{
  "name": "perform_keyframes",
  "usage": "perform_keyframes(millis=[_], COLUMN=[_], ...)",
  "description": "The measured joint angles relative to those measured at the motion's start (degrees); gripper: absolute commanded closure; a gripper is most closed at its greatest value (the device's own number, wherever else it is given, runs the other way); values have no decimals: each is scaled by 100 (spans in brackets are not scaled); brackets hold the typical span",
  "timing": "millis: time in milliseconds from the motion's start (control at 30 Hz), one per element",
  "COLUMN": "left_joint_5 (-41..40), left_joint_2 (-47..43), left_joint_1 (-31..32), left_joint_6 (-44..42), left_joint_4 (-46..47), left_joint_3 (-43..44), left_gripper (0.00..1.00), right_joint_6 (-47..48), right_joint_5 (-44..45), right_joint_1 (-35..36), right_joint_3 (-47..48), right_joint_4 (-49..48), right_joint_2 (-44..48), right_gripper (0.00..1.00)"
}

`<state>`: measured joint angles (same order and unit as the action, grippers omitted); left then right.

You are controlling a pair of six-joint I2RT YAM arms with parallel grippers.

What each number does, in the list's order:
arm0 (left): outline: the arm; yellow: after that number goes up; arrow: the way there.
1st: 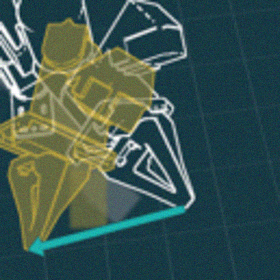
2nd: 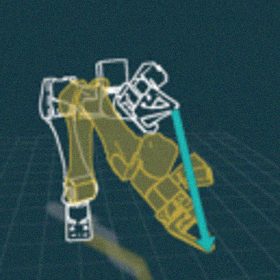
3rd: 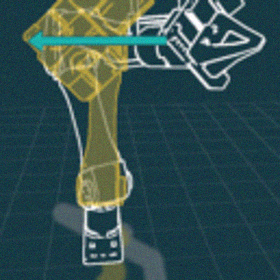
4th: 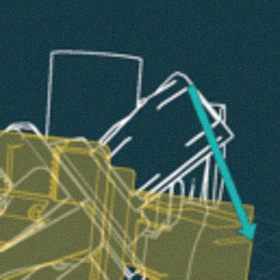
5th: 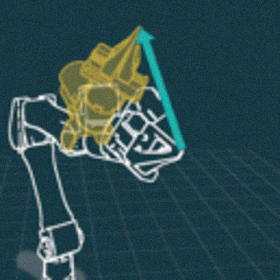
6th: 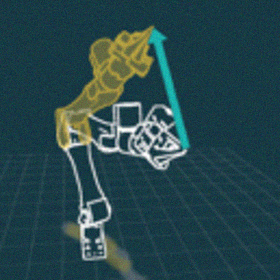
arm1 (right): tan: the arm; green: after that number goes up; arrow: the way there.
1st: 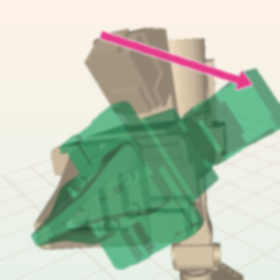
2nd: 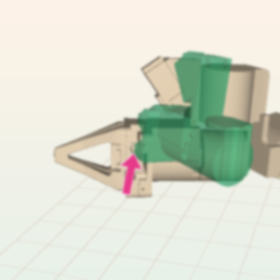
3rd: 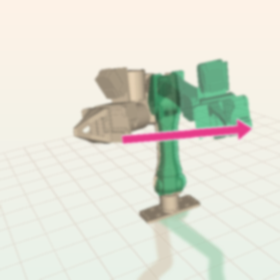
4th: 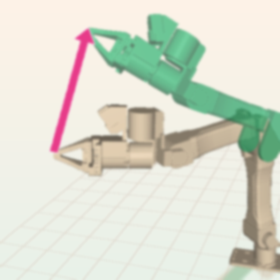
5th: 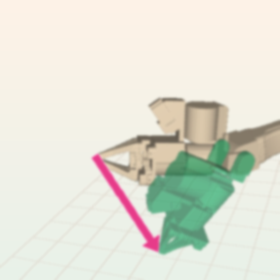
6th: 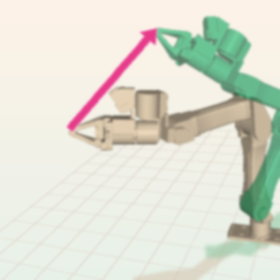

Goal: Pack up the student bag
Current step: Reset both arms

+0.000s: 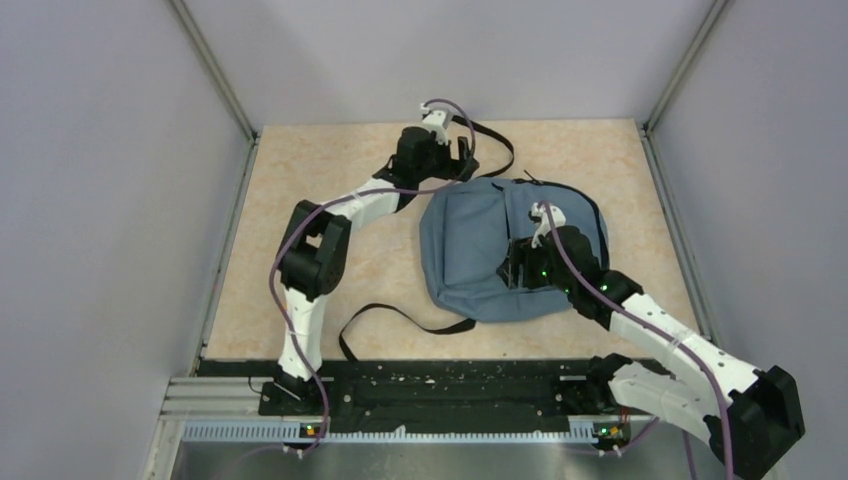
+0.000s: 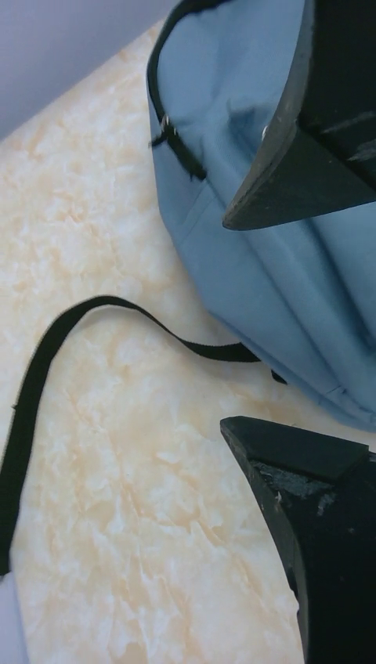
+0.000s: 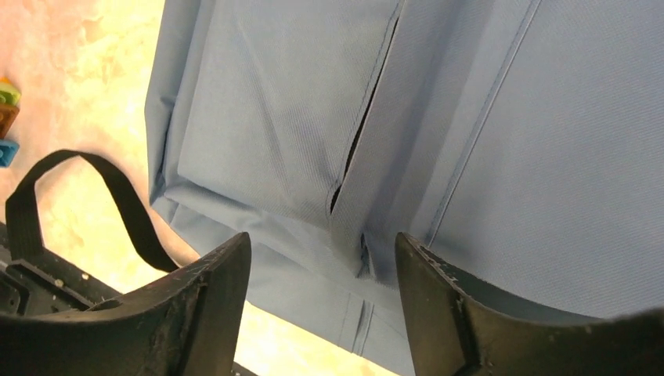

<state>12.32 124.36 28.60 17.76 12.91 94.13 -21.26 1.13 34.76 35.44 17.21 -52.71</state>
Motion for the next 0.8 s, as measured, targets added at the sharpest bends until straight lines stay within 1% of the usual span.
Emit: perform_keyframes(millis=[33, 67, 100, 133, 267, 367, 433, 533, 667, 800], left_joint_5=[-13, -37, -76, -122, -337, -546, -717, -1036, -1797, -2677], left_joint_2=[-195, -393, -612, -802, -1648, -2245, -2623, -3193, -4164, -5331], left_joint_1=[9, 26, 42, 46, 52, -42, -146, -319, -498, -529], left_joint_6=[-15, -24, -35, -37, -37, 13, 70, 170, 345, 468], left_joint_4=[122, 238, 376, 472, 887, 984, 979, 833, 35, -1189], left_joint_3=[-214, -411, -614, -780, -1587, -2227, -2677, -3324, -3993, -4229], left_gripper=[6, 6, 6, 5, 4, 4, 4, 3, 2, 2], right_joint_6=[-4, -17, -35, -39, -81, -74, -61, -46, -39, 26], right_joint_5=[28, 57, 98, 164, 450, 627, 601, 319, -24, -146], right_joint_1=[0, 0, 0, 0, 0, -76, -251, -942, -1958, -2612], right_joint_3=[63, 116, 179, 264, 555, 745, 831, 890, 887, 879], right_joint_4=[33, 63, 83, 125, 170, 114, 4, -219, -417, -568], right_joint_2=[-28, -48, -68, -85, -129, -229, -374, -640, -780, -730], right_gripper=[25, 18, 6, 2, 1, 1, 1, 1, 1, 1])
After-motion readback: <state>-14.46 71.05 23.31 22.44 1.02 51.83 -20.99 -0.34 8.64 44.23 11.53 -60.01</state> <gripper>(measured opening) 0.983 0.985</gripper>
